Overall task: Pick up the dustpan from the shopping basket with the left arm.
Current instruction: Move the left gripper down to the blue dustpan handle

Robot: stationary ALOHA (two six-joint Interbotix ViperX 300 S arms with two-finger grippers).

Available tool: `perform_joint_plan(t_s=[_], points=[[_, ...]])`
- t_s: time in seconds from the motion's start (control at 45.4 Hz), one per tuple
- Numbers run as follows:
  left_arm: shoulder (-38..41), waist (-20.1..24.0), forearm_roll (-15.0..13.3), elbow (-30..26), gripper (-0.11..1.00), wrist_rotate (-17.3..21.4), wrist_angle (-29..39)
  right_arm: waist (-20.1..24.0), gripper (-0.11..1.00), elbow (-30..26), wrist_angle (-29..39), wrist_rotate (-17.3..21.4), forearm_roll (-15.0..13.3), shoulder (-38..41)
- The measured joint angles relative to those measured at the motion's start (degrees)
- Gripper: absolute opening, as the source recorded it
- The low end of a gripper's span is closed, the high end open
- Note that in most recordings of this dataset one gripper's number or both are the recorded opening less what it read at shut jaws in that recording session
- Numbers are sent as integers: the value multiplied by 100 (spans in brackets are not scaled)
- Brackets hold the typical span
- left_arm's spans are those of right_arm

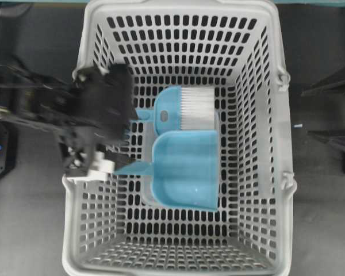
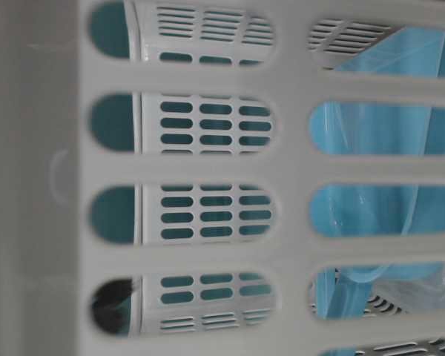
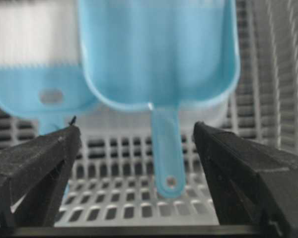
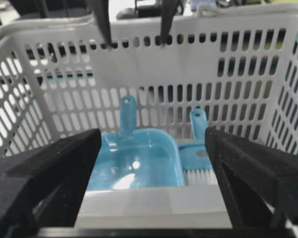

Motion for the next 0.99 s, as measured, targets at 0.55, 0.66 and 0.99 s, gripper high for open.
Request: perform_joint_plan(t_s=[0.55,0.66,0.99], points=[[1670,-158,-9,-360,89,-62,949,0,80,158,44,9,0,-264],[1828,-149,0,-281,89,-88,949,0,80,193,44,0,0,-316],[1890,-176,0,-237,50,-88,923,0,80,299,44,18,0,-422]])
